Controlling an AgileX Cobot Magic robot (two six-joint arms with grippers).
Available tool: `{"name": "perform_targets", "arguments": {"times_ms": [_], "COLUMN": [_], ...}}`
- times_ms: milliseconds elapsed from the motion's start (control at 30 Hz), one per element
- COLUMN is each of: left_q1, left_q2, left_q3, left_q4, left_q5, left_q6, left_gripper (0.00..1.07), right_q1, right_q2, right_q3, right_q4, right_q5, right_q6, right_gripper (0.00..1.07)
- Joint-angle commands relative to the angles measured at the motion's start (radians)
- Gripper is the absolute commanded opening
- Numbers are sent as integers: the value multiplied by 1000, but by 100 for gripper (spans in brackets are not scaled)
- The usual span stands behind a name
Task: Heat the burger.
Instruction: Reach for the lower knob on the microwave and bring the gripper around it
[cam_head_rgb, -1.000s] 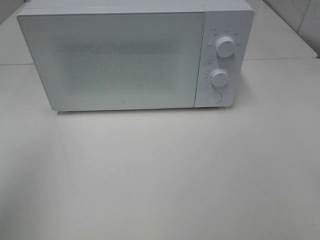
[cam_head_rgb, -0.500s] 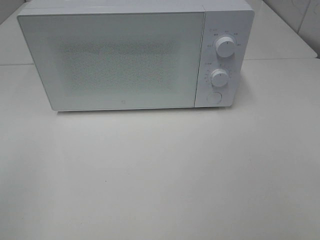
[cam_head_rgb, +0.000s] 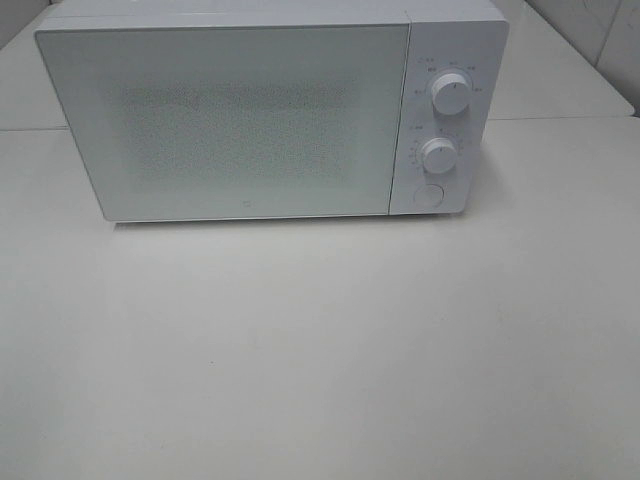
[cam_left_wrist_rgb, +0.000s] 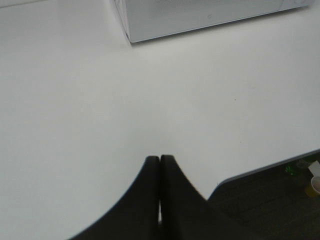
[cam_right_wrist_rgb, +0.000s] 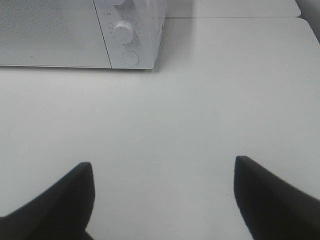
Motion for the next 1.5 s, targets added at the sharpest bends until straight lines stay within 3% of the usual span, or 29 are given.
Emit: {"name": "perform_targets", "arguments": {"times_ms": [33, 133, 1000, 1500], "left_q1": [3, 3, 3, 3], "left_q2": [-25, -24, -22, -22], "left_q3": [17, 52, 51, 51], "left_q4": [-24, -19, -18, -18], "left_q5": [-89, -152, -152, -152], "left_q6": [41, 42, 39, 38], "left_gripper": [0, 0, 0, 0], "right_q1": [-1, -1, -1, -1], "right_q2": [-3, -3, 29, 444], "right_q3": [1, 1, -1, -29], "right_q4": [0, 0, 0, 0], "right_q5": [-12, -12, -14, -144], "right_q6": [0, 0, 5, -1], "right_gripper": [74, 74, 74, 72]}}
